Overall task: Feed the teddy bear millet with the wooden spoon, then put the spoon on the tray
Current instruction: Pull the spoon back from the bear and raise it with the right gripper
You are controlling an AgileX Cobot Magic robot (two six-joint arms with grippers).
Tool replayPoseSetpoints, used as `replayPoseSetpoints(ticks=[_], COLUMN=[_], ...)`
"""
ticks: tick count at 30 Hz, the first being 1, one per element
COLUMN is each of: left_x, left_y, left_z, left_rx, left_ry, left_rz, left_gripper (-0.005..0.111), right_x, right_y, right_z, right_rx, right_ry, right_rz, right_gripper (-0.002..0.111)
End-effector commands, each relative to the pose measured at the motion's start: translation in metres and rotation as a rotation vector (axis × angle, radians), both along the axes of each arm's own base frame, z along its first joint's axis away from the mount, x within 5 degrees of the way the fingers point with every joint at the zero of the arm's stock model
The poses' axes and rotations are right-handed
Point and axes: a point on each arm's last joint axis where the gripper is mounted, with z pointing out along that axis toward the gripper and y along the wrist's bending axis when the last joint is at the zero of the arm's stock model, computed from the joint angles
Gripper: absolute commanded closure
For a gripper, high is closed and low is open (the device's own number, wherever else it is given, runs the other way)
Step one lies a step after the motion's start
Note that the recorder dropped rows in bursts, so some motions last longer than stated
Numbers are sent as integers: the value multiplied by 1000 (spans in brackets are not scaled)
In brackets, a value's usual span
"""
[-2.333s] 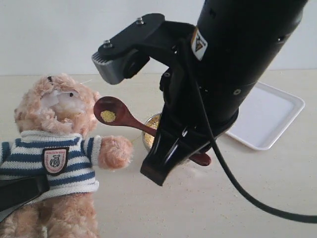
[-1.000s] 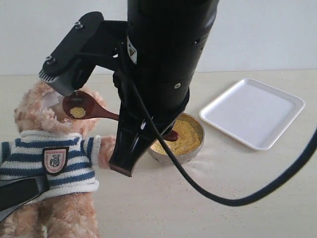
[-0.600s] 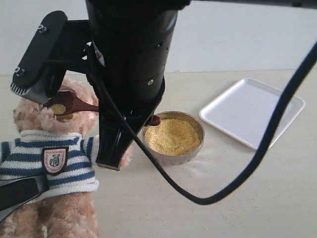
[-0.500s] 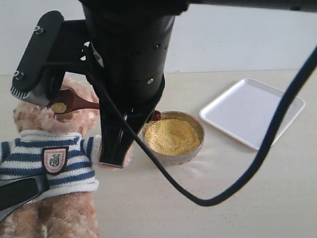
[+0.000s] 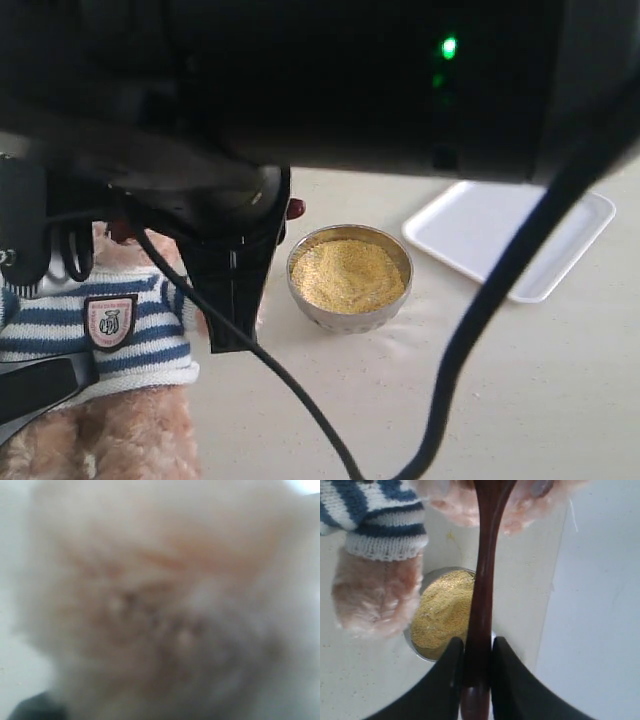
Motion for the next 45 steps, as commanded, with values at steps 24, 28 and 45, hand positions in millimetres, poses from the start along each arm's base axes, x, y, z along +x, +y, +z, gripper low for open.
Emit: replayPoseSetpoints(ticks=[24,28,45], left_x=[-1,-1,-1], left_y=[-1,-1,-1], left_z=[1,1,1], left_rx=[-20,-20,-22], left_ry=[-13,-13,-14], left_rz=[1,1,-1], left_gripper=[102,102,102], right_x=[3,3,12], right_y=[-48,-61,-140], right_z=[9,17,-3], right_rx=[104,262,674], right_ry=[17,85,354], right_rz=[-174,-335,-736], right_gripper=[108,108,108])
